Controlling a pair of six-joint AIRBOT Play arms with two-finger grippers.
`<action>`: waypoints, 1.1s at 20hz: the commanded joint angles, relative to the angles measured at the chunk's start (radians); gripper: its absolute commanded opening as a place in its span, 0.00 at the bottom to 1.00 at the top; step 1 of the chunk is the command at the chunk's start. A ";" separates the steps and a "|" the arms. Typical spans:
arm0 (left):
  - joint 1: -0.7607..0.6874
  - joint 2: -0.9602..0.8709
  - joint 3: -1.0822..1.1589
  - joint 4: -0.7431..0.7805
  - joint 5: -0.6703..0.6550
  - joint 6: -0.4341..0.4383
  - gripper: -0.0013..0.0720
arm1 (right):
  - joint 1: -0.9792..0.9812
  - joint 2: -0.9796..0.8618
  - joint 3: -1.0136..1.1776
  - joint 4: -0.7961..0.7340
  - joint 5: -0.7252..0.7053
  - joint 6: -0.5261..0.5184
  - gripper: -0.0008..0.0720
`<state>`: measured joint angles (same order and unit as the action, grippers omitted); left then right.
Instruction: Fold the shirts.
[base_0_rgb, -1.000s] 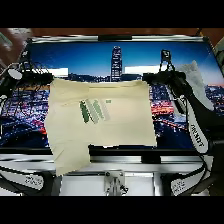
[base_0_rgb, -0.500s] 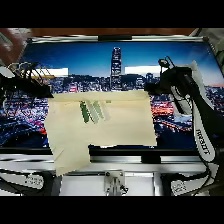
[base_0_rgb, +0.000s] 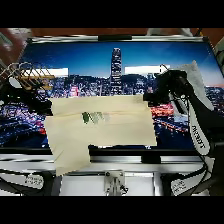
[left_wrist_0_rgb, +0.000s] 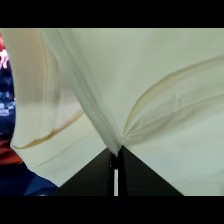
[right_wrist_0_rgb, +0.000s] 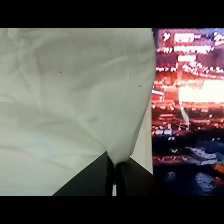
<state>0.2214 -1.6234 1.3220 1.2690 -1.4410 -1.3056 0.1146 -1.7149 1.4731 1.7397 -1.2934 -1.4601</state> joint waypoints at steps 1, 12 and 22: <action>0.000 -0.002 -0.010 0.006 -0.008 -0.009 0.06 | 0.001 -0.006 0.000 0.026 -0.013 0.009 0.17; 0.239 0.434 -0.466 -0.027 -0.084 -0.021 0.66 | -0.227 0.250 -0.031 -0.144 -0.356 -0.140 0.70; 0.349 0.584 -0.850 -0.124 0.111 0.220 0.64 | -0.356 0.279 -0.031 -0.103 -0.331 -0.161 0.70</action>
<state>0.5812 -1.0527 0.5156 1.1435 -1.3960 -1.1313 -0.2283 -1.4403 1.4422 1.6089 -1.6363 -1.6154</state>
